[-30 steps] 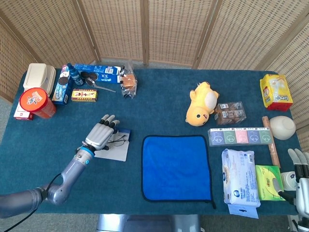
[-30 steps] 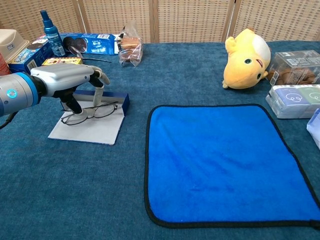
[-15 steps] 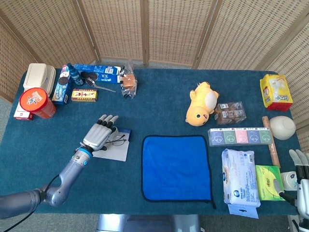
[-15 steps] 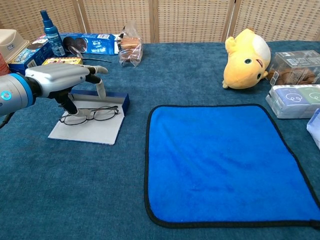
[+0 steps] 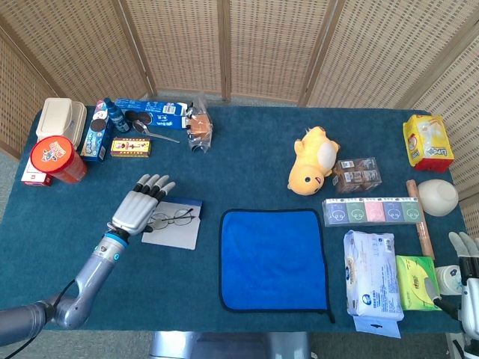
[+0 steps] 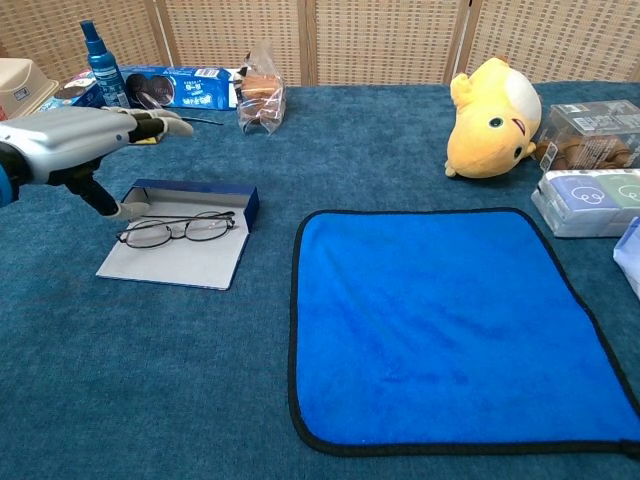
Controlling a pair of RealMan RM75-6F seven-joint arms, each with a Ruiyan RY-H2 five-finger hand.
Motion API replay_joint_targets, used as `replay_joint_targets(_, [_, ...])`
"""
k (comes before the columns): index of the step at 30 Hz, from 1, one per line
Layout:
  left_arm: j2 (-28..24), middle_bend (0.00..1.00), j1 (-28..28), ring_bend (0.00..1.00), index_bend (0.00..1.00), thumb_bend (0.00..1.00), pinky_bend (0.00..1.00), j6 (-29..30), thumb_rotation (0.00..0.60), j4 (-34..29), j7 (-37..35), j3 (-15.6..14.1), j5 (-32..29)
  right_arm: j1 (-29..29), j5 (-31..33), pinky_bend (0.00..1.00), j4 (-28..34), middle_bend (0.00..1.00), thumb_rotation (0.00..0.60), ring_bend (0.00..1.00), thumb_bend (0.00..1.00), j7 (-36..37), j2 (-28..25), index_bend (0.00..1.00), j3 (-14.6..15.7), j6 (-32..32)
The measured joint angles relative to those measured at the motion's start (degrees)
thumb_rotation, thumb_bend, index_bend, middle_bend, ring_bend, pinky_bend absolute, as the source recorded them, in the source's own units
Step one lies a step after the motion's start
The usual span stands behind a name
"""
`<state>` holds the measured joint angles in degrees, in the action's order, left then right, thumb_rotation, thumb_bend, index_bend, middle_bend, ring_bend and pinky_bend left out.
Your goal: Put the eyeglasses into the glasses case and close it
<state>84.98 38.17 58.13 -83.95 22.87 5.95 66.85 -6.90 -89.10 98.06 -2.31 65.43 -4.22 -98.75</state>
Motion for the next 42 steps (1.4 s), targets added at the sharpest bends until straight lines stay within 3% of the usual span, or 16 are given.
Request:
replay_joint_targets(14, [3.9, 0.0, 2.7, 0.0, 0.0, 0.29, 0.0, -5.2, 0.6, 7.5, -0.8, 1.6, -3.2, -0.4, 0.3, 0.08, 0.4, 0.09, 0.598, 0.0, 0.28, -0.7, -0.1, 0.09, 0.0, -0.3])
replay_joint_targets(25, [5.2, 0.0, 2.0, 0.0, 0.0, 0.29, 0.0, -4.5, 0.6, 8.6, -1.4, 0.9, -3.2, -0.6, 0.1, 0.08, 0.4, 0.09, 0.6, 0.0, 0.28, -0.3, -0.1, 0.09, 0.1, -0.4])
replay_joint_targets(34, [3.3, 0.0, 1.2, 0.0, 0.0, 0.29, 0.0, -1.6, 0.6, 4.5, -5.8, 1.6, 0.5, -1.1, -0.6, 0.08, 0.6, 0.09, 0.6, 0.0, 0.28, -0.5, -0.1, 0.09, 0.3, -1.3])
replay_joint_targets(42, [-0.2, 0.0, 0.0, 0.0, 0.0, 0.28, 0.0, -1.8, 0.6, -1.2, -5.5, -0.8, 2.5, -1.0, -1.0, 0.08, 0.8, 0.09, 0.6, 0.0, 0.28, -0.8, -0.1, 0.09, 0.2, -1.3])
